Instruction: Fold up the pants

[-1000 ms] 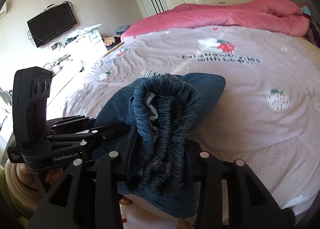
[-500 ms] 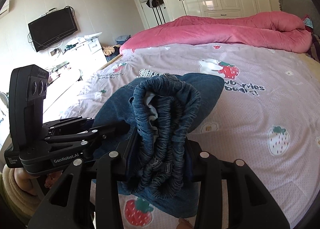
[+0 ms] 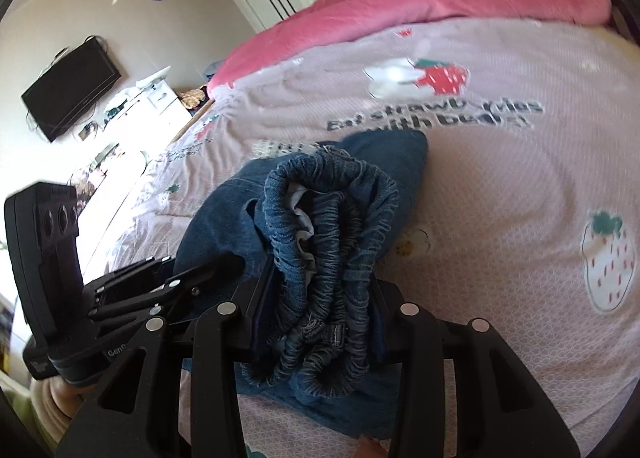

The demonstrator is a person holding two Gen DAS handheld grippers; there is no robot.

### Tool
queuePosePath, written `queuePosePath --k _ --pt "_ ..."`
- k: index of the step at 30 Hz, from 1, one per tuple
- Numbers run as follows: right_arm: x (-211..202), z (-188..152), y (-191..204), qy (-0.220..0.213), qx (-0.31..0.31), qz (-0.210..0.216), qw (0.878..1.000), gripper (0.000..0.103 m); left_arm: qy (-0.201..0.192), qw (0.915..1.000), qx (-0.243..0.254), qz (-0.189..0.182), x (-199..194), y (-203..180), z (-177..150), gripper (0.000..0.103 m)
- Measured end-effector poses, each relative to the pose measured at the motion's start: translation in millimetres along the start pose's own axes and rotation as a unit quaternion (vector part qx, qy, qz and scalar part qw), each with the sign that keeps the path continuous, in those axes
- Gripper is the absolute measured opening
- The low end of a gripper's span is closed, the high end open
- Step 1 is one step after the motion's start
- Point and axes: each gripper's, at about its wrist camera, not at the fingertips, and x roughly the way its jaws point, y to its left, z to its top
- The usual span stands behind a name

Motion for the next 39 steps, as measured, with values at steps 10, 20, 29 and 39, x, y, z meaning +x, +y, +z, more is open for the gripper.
queuePosePath --k 10,20,29,39 --pt "8.9 -8.2 -16.2 0.019 0.041 -0.017 0.999 0.056 0.006 0.9998 -0.017 -0.012 5.9 14.5 -11.0 0.028" --pt "-7.2 -20.1 4.6 -0.019 -0.02 -0.087 0.996 0.077 0.004 0.9995 -0.023 -0.021 4.9 17.5 -13.1 0.031" --pt "-23.6 -24.3 12.7 -0.045 -0.051 -0.107 0.992 0.083 0.002 0.9995 -0.025 -0.02 -5.9 17.8 -16.3 0.041" --pt "-42.2 -27.9 23.3 -0.061 -0.063 -0.105 0.991 0.088 -0.012 0.9993 -0.03 -0.018 -19.8 15.6 -16.4 0.055"
